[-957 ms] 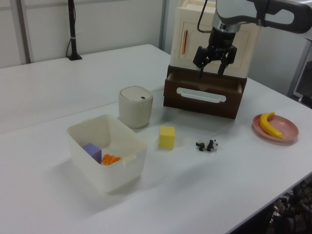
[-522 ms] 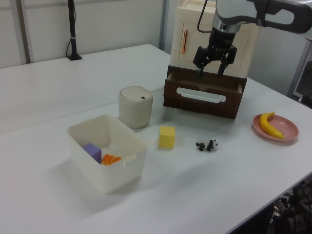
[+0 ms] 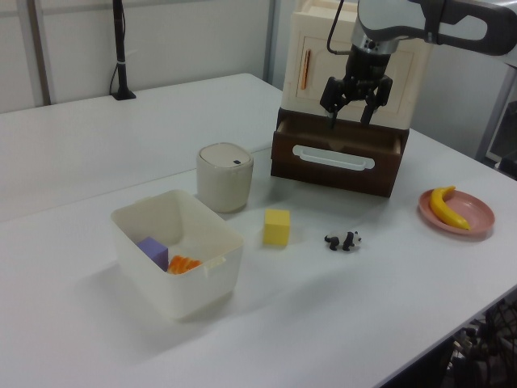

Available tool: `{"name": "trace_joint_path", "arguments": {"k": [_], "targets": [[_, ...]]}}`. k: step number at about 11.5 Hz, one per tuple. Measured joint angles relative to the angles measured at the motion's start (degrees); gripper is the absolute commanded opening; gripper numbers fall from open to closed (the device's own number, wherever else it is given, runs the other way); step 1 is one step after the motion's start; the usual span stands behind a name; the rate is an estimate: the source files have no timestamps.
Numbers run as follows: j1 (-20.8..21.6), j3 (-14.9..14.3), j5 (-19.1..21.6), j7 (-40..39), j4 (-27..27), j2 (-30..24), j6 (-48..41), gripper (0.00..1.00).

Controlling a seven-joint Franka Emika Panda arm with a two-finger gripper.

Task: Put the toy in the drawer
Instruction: 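Move the gripper away from the drawer toward the panda toy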

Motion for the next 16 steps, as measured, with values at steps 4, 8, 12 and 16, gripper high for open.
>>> {"name": "trace_joint_path", "arguments": {"k": [4, 8, 12, 16], "targets": [[0.1, 0.0, 0.0, -8.5, -0.4, 0.0, 0.0, 1.00], [0.0, -0.2, -0.4, -25.1, -1.5, 0.0, -1.7, 1.00], [0.0, -0.3, -1.1, -32.9, -1.8, 0.0, -2.8, 1.00], [0.0, -0.2, -6.3, -47.8, -5.7, 0.3, -2.9, 1.00]]}}
